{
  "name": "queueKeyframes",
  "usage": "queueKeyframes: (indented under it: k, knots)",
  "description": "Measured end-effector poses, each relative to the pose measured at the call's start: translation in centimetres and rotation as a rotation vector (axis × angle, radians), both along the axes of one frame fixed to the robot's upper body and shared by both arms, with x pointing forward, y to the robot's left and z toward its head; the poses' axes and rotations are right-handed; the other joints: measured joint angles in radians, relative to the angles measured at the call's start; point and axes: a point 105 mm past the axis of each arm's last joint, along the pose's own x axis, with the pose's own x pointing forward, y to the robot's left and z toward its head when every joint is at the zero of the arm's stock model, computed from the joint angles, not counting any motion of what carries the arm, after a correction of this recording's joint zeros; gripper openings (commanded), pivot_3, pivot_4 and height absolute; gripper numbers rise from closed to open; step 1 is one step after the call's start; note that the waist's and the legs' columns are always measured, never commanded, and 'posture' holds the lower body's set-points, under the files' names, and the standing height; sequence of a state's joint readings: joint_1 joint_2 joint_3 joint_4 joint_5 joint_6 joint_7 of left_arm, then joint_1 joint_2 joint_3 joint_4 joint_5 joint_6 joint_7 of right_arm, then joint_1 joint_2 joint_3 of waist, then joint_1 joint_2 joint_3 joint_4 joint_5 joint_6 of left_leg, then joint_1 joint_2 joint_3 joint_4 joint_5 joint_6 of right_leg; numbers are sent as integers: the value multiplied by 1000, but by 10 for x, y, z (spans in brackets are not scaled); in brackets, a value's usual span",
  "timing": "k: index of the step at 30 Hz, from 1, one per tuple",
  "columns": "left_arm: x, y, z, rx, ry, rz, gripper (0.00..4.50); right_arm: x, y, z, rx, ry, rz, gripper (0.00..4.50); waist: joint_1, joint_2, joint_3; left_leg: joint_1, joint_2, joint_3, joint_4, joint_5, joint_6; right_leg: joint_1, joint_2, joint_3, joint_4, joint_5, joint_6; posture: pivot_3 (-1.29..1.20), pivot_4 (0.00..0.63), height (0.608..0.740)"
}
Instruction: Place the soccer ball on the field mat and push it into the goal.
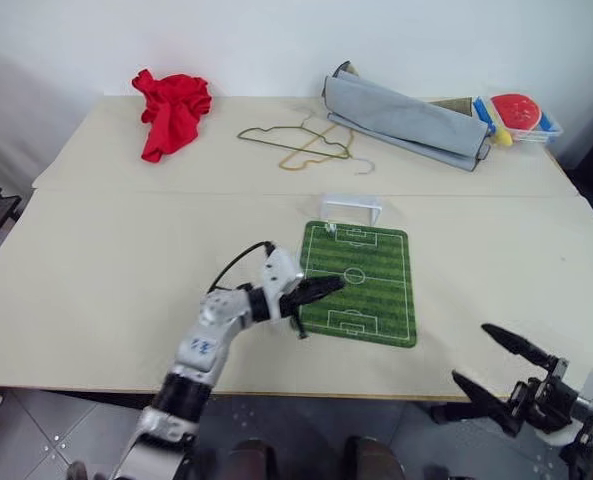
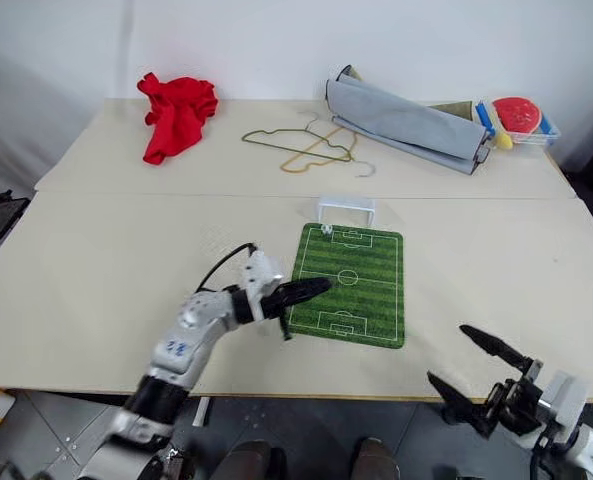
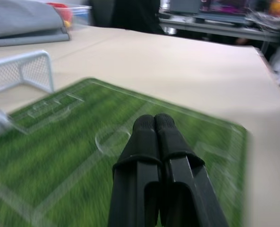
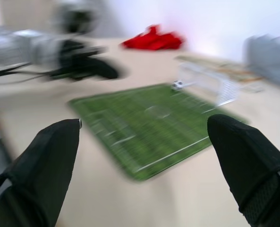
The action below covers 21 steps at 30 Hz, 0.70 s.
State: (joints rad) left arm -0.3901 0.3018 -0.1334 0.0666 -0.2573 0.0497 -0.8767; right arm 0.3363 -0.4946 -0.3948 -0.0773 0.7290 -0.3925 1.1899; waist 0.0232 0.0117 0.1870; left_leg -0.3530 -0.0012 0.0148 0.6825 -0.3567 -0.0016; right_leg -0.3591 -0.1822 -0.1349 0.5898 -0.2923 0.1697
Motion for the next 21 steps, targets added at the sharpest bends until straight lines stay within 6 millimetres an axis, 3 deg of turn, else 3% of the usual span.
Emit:
queueKeyframes:
  k: [5, 9, 13, 21]
  knots:
    - [3, 95, 32, 95, -159, 157, 33, 20, -1, 15, 69, -66, -72, 4500, 0, 1, 0, 1, 0, 0, 0, 0, 0, 0, 0, 1, 1, 0, 0, 0, 150, 740]
    - [-8, 150, 34, 158, -122, 253, 33, 35, -1, 24, 71, -111, -92, 4500, -1, 1, 0, 0, 0, 0, -1, -1, 0, -1, 0, 1, 0, 0, 0, 0, 150, 740]
    - [-19, 173, 15, 181, -47, 309, 33, 45, -1, 24, 70, -111, -95, 4500, 3, 1, 0, 0, -1, 0, -1, -1, 1, -1, 0, 0, 0, 0, 0, 0, 150, 740]
    - [-34, 196, -10, 183, 58, 460, 33, 56, 1, 27, 43, -112, -42, 4500, -9, 1, 1, 0, 0, 2, -2, -1, 1, -2, 0, 2, 1, 0, 0, 0, 150, 740]
